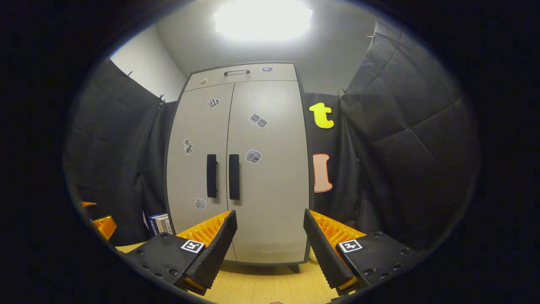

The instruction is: Open the right door of the double-door shoe cabinet with the right hand, and open the left door with the left hand.

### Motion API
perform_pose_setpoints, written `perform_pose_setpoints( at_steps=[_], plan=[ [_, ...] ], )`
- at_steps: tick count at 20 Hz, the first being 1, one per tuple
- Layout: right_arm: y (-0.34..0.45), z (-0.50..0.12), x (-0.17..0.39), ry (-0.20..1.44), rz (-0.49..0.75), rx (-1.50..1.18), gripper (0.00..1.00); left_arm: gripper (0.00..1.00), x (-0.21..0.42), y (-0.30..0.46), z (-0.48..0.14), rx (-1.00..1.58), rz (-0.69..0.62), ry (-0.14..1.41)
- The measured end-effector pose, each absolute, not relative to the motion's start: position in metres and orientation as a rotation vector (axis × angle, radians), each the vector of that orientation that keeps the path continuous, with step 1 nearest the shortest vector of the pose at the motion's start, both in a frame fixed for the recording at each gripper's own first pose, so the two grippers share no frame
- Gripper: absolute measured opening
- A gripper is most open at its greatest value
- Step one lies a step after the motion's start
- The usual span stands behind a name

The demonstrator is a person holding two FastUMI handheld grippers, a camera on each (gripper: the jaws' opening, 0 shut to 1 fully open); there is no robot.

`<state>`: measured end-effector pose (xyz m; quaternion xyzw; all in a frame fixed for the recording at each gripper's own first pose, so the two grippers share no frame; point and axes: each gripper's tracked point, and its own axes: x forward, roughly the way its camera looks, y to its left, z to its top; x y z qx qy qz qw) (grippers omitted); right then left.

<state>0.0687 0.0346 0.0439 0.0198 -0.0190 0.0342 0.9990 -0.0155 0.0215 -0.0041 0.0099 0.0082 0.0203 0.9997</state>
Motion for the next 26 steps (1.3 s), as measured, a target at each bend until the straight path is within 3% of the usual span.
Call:
perform_pose_setpoints(
  at_steps=[20, 26],
  plan=[
    [0.113, 0.088, 0.214, -0.025, 0.167, 0.049, 0.99, 0.90, -0.050, 0.094, -0.025, 0.036, 0.229, 0.078],
    [0.135, 0.073, 0.253, 0.033, 0.189, 0.040, 0.99, 0.90, -0.052, 0.104, -0.037, 0.031, 0.277, 0.109]
  ],
)
